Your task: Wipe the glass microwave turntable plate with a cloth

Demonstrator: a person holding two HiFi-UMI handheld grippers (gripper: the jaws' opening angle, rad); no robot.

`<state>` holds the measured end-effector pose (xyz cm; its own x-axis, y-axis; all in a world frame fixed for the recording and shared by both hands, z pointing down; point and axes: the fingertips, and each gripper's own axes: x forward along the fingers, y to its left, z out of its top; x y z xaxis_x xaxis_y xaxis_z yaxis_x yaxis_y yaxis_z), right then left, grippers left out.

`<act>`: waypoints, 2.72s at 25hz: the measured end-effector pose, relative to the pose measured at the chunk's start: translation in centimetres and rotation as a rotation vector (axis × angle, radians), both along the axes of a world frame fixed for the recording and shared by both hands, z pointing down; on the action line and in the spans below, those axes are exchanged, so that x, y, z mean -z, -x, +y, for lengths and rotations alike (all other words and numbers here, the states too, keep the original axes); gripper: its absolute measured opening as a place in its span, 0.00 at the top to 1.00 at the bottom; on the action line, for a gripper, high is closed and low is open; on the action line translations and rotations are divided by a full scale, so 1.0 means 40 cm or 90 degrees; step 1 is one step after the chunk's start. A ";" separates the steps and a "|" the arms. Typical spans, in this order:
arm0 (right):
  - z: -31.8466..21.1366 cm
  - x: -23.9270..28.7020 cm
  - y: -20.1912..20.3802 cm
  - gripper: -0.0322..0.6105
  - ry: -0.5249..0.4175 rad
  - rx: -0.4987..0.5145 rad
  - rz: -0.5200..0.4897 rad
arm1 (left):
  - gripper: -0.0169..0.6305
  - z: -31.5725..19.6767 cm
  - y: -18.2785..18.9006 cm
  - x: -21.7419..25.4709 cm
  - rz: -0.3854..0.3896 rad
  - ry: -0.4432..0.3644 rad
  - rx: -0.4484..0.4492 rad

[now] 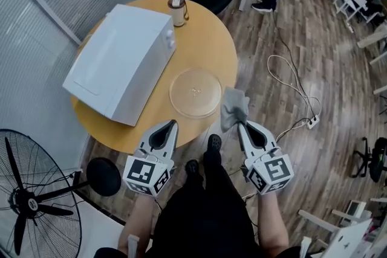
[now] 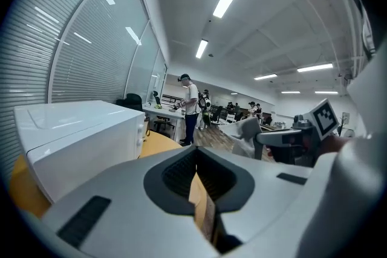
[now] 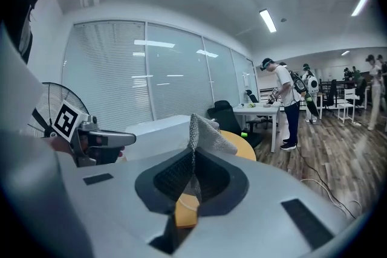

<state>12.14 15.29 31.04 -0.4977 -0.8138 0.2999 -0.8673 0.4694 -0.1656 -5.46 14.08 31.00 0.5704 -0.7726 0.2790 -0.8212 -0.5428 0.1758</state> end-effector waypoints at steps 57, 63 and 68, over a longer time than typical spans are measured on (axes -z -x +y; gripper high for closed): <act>-0.420 -0.558 0.111 0.91 0.206 0.250 0.270 | 0.85 -0.244 0.097 -0.736 0.273 0.503 0.305; -0.423 -0.564 0.108 0.91 0.213 0.235 0.270 | 0.85 -0.242 0.093 -0.755 0.295 0.527 0.301; -0.425 -0.572 0.104 0.91 0.219 0.229 0.274 | 0.85 -0.241 0.086 -0.760 0.296 0.536 0.294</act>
